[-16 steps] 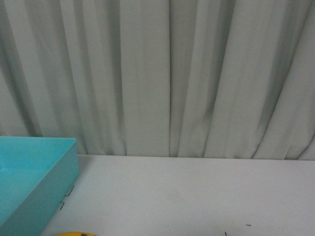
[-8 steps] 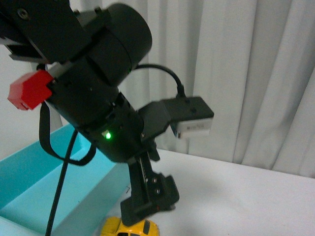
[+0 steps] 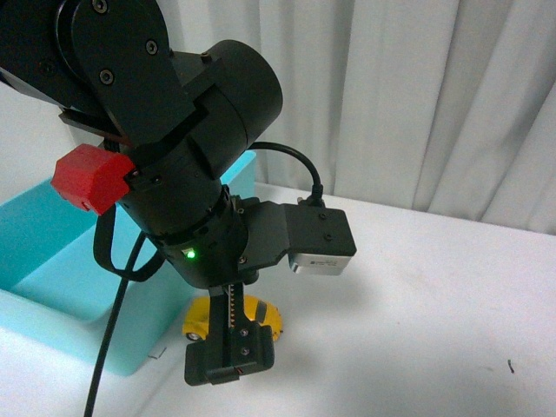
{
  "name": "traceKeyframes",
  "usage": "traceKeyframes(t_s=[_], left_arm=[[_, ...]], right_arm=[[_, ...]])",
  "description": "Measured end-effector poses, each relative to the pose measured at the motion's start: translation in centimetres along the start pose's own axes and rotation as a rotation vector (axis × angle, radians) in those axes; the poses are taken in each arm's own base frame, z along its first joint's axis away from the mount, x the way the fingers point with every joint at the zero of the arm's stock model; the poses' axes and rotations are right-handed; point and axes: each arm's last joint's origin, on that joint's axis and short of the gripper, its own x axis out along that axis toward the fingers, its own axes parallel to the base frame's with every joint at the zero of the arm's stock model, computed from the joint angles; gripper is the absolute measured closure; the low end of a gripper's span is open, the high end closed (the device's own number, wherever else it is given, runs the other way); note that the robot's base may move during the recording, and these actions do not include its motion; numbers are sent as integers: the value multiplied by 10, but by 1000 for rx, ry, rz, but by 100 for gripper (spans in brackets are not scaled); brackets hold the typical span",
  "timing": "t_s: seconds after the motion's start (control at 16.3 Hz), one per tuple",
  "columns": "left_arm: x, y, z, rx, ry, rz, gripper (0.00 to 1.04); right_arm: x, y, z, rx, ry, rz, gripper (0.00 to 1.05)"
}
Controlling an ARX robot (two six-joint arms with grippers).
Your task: Wind up and store yellow beetle toy
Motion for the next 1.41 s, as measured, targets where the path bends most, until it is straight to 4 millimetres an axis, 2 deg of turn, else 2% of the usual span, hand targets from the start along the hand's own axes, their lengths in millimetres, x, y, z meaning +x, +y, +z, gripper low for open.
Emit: traceKeyframes(t_s=[0.06, 0.18, 0.55, 0.61, 0.86, 0.98, 1.1, 1.22, 1.35, 1.41], left_arm=[[12, 4, -3, 21, 28, 28, 7], [24, 3, -7, 39, 64, 9, 7], [41, 7, -13, 80, 106, 12, 7], [42, 7, -13, 84, 109, 14, 13], [41, 9, -12, 84, 111, 22, 54], [41, 10, -10, 81, 109, 27, 63], [40, 8, -7, 74, 91, 15, 64], [28, 2, 1, 49, 25, -35, 64], [-8, 3, 18, 4, -137, -56, 64], [-36, 8, 28, -27, -265, -46, 64]], right_arm=[[0, 0, 0, 0, 0, 0, 7], [0, 0, 0, 0, 0, 0, 7], [0, 0, 0, 0, 0, 0, 7], [0, 0, 0, 0, 0, 0, 7], [0, 0, 0, 0, 0, 0, 7], [0, 0, 0, 0, 0, 0, 7], [0, 0, 0, 0, 0, 0, 7], [0, 0, 0, 0, 0, 0, 7], [0, 0, 0, 0, 0, 0, 7], [0, 0, 0, 0, 0, 0, 7]])
